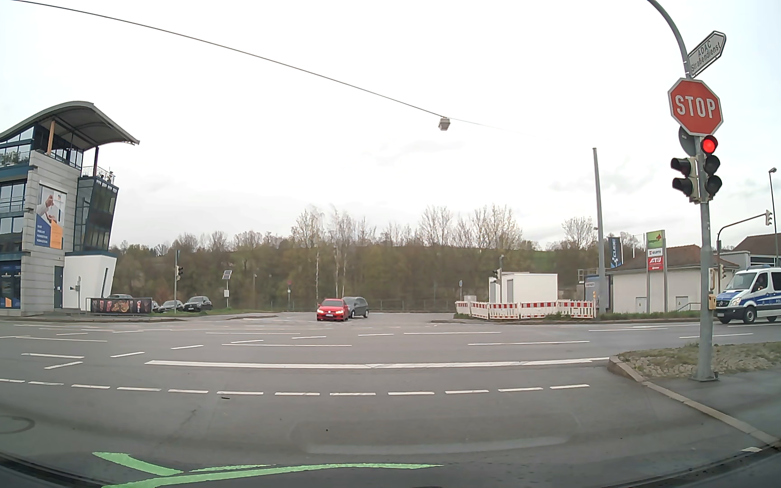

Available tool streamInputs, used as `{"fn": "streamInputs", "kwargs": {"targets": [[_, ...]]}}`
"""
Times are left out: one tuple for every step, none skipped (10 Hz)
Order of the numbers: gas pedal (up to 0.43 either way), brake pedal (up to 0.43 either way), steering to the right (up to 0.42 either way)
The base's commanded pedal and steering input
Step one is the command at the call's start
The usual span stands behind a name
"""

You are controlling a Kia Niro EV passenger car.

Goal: Follow the waypoints while adhering to traffic rules and regulations

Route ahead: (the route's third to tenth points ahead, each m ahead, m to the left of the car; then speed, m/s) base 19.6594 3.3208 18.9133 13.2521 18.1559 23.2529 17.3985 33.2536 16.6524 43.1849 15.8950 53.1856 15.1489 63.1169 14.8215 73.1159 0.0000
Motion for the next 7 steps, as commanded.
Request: {"fn": "streamInputs", "kwargs": {"targets": [[0.0, 0.409, -0.073], [0.0, 0.409, -0.073], [0.0, 0.409, -0.073], [0.0, 0.402, -0.073], [0.0, 0.409, -0.073], [0.0, 0.409, -0.073], [0.0, 0.402, -0.073]]}}
